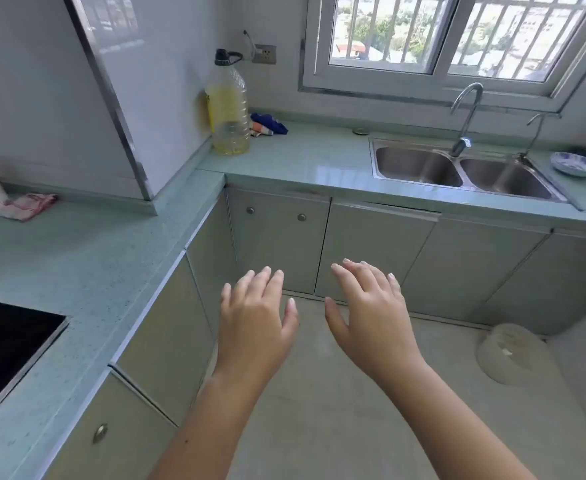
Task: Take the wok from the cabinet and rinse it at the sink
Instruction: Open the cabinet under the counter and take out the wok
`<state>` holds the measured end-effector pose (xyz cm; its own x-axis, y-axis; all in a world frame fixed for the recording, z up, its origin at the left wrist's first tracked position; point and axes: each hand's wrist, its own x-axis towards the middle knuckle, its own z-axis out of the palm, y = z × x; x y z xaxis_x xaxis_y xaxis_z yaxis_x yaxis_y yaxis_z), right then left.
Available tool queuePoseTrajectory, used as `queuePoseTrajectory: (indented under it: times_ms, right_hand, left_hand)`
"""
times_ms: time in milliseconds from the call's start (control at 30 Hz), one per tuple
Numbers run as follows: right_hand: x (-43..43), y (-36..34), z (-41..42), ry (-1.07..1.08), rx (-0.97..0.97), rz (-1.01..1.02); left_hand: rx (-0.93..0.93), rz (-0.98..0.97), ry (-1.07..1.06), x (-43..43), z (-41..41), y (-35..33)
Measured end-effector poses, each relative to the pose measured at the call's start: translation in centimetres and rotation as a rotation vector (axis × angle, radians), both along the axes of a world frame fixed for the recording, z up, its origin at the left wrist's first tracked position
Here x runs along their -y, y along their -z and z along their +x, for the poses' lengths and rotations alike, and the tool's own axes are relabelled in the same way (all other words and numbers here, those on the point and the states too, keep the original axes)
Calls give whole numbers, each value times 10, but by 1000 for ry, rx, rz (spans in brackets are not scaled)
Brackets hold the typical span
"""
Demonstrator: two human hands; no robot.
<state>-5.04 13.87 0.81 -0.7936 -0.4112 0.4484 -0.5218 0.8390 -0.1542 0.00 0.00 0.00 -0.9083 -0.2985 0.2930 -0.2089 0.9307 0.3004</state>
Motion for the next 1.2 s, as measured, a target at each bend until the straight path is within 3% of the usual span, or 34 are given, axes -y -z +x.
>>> queuePoseTrajectory:
  times_ms: [367,600,800,1200]
  right_hand:
    - [101,18,-171,-243,-47,-27]
    - [184,22,-253,-523,-54,-22]
    - [254,48,-271,-756,4,15]
    - [405,95,-281,-1085,35,219]
  left_hand:
    - [26,60,-238,83,-139,19]
    - [-98,185,-465,124,-193,22]
    - [-246,515,-692,171,-196,42]
    - [-339,790,-894,264,-189,92]
